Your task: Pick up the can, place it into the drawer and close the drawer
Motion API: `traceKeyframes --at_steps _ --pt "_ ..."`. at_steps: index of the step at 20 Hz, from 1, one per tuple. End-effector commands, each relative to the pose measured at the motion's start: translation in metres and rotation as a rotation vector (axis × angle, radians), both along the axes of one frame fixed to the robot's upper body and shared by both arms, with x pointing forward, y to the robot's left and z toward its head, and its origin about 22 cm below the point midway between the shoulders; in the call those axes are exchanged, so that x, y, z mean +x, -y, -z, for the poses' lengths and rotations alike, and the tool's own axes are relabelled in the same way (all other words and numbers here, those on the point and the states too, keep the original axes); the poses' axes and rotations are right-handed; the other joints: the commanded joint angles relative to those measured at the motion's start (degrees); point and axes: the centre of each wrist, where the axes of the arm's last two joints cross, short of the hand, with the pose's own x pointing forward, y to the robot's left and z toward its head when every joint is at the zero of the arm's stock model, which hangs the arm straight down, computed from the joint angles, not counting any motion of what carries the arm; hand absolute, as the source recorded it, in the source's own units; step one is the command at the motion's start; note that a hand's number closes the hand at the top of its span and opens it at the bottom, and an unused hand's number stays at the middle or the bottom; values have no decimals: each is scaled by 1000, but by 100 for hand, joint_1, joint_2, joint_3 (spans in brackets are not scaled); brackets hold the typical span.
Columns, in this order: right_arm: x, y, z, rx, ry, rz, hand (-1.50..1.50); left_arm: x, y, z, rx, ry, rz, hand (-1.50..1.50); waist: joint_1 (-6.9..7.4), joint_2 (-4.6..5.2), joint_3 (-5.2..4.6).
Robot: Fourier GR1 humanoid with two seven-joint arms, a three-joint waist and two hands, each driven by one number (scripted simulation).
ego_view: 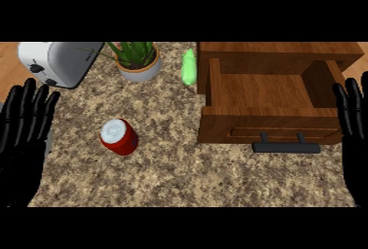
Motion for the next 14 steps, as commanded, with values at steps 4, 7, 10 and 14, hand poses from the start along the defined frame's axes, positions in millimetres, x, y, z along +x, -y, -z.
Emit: traceKeyframes --at_steps 4,7,10,14 --pt "0 7 10 9 -52 13 -150 -20 15 2 -9 27 -332 -150 -26 46 109" --pt "-6 15 39 60 -302 145 -150 -17 -2 33 -145 -241 -583 -150 -25 146 98" --pt "-7 4 34 82 -360 146 -150 -24 8 27 -190 -302 -670 -150 -19 62 104" --pt "-15 19 22 63 -364 148 -150 -30 49 23 -208 -311 -715 -150 -103 50 108"
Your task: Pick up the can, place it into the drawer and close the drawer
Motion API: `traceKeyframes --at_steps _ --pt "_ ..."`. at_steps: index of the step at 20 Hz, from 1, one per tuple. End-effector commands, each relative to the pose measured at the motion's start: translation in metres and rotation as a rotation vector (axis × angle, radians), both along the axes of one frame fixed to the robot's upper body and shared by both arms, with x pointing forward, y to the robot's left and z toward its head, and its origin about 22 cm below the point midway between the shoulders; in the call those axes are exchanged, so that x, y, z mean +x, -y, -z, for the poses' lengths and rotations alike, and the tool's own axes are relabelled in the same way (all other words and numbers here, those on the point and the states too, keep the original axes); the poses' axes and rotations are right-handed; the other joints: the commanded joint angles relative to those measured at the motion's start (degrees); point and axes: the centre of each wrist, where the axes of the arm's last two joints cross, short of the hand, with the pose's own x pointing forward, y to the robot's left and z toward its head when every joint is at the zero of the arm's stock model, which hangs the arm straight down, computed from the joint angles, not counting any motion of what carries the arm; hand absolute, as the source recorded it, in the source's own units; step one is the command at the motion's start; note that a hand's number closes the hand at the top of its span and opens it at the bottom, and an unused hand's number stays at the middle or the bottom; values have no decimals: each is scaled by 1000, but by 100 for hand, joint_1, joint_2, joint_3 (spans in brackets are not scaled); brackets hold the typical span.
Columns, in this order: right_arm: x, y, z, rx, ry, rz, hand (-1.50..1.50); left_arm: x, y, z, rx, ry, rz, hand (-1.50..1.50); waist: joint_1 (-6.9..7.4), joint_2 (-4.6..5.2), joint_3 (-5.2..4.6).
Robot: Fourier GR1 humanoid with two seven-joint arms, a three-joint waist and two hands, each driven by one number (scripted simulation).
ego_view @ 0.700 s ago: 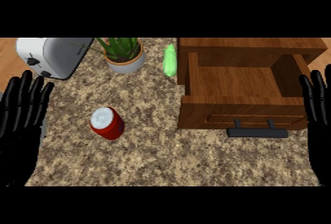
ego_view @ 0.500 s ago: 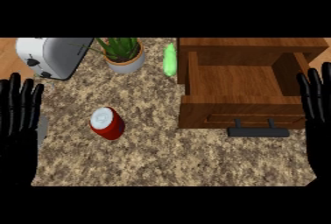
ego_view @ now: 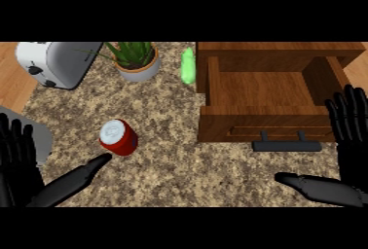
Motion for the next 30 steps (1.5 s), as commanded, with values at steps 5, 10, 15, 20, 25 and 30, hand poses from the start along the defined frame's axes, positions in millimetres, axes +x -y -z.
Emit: traceKeyframes --at_steps 5,10,15,20,25,30 --pt "10 13 5 12 -62 29 -150 -6 47 -11 -39 -34 -76 -150 -1 -2 -2" --pt "-2 20 14 3 -48 26 -150 7 37 -18 -32 -60 -82 -150 -6 -2 -3" --pt "-14 31 -2 -13 -39 24 -150 19 64 22 -60 -101 -83 -150 -29 -1 -6" --pt "-23 42 19 4 -31 43 -150 28 49 33 -84 -152 -82 -150 -20 -4 -4" --pt "-19 38 12 8 -27 35 -150 13 59 85 -52 -195 -120 -150 -3 -2 -8" --pt "-39 28 -18 9 -13 50 -150 42 57 109 -54 -218 -137 -150 -33 0 -11"
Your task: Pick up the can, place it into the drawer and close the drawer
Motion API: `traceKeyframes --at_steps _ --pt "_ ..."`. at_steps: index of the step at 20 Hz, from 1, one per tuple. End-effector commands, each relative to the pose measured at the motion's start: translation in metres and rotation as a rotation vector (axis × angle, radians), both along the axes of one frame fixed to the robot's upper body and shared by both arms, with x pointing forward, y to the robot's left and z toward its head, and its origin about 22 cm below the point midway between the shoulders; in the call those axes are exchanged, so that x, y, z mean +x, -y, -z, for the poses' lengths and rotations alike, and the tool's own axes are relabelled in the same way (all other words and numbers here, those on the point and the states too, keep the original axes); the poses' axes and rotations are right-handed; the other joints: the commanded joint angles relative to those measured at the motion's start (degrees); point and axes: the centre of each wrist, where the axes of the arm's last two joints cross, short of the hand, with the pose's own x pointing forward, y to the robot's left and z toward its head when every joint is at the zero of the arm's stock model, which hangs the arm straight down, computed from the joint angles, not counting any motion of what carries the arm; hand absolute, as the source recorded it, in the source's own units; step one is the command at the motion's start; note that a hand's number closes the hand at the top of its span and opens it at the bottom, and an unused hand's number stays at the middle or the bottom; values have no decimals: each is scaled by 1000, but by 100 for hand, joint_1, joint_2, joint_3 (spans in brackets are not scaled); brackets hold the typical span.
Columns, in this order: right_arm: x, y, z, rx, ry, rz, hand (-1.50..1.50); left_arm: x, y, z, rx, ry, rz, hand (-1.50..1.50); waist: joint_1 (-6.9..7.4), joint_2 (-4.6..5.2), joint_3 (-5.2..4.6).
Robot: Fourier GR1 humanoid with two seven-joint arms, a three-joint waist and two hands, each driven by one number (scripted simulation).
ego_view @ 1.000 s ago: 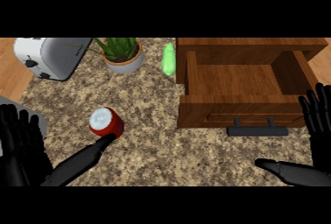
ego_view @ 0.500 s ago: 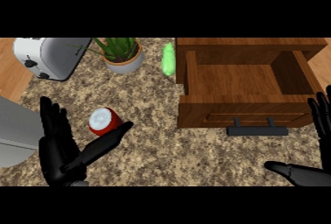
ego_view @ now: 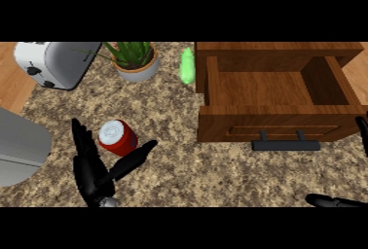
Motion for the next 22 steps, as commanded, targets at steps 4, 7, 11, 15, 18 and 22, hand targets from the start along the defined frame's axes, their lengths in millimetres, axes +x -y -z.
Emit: traceKeyframes --at_steps 4,7,11,15,18,22 --pt "13 -15 -24 0 18 -3 -150 8 -18 34 -20 -23 -56 -150 33 3 -5" --pt "0 11 -24 -8 2 5 -150 2 -1 57 1 -31 -105 -150 -2 3 -6" --pt "5 28 5 -23 16 -1 -150 12 -14 67 -31 -27 -83 -150 11 3 -1" --pt "-16 4 -23 3 -2 23 -150 9 -31 93 -47 -49 -99 -150 2 1 -3" --pt "-3 -2 -35 -1 -3 25 -150 18 -37 115 -67 -58 -98 -150 -5 12 -9" --pt "-15 26 -19 -17 -3 24 -150 12 -40 116 -75 -40 -109 -150 7 0 1"
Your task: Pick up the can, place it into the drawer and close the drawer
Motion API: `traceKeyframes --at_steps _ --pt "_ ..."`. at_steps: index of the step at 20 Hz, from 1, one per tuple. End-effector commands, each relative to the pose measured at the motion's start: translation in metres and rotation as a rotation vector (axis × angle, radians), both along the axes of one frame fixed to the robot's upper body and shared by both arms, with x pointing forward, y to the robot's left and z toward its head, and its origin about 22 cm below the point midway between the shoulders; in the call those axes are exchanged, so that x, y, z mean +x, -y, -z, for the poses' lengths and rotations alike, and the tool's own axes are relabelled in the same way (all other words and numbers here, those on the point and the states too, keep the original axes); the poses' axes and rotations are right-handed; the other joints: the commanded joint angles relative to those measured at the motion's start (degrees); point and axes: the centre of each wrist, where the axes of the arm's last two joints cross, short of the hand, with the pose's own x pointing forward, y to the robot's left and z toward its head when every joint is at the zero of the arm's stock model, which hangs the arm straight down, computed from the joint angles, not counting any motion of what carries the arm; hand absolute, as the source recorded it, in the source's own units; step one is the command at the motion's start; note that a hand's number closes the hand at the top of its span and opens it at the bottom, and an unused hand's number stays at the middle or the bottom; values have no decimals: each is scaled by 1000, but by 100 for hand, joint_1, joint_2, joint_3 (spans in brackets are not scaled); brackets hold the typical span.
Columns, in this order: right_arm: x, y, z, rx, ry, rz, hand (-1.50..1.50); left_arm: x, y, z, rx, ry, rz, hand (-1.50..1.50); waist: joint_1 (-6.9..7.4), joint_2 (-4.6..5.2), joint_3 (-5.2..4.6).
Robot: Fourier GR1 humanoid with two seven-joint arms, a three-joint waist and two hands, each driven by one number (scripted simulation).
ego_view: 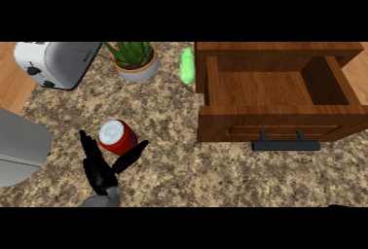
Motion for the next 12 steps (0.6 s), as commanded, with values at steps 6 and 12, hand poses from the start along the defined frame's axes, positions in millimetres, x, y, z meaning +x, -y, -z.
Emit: traceKeyframes --at_steps 6,12 --pt "7 -5 -20 -13 18 -4 -150 -8 -22 38 -11 -7 -41 -150 14 2 1" --pt "10 -1 -13 -3 4 -16 -150 14 -25 48 -16 11 -8 -150 1 2 2"
